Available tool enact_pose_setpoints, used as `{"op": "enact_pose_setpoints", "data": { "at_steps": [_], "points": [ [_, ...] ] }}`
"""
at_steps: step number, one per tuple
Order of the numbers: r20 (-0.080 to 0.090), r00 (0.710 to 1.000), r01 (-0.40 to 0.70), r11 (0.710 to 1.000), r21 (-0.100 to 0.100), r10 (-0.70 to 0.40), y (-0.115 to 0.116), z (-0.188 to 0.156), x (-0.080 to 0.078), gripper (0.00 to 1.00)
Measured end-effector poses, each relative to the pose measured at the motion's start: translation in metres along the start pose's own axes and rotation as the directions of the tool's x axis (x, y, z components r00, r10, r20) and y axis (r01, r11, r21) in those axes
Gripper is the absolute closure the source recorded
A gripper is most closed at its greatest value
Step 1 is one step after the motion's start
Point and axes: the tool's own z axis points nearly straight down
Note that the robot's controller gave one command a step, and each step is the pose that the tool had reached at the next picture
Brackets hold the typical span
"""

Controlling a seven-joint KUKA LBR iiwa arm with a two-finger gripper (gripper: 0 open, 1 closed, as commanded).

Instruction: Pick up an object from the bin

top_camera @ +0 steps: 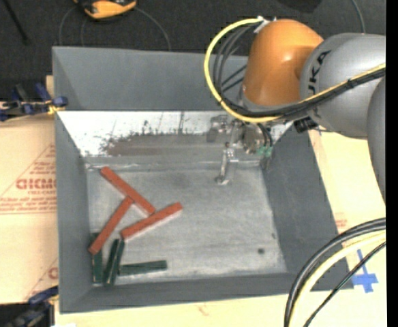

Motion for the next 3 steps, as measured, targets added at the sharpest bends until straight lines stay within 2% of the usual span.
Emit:
{"op": "enact_pose_setpoints", "data": {
  "at_steps": [1,2,3],
  "points": [
    [0.005,1.0,-0.012,1.0,-0.001,0.012,0.018,0.059,0.002,0.0],
    [-0.004,0.997,0.077,0.997,0.001,-0.077,0.043,0.098,0.02,0.0],
    [-0.001,0.969,0.248,0.969,0.001,-0.248,0.081,0.107,0.021,0.0]
  ]
}}
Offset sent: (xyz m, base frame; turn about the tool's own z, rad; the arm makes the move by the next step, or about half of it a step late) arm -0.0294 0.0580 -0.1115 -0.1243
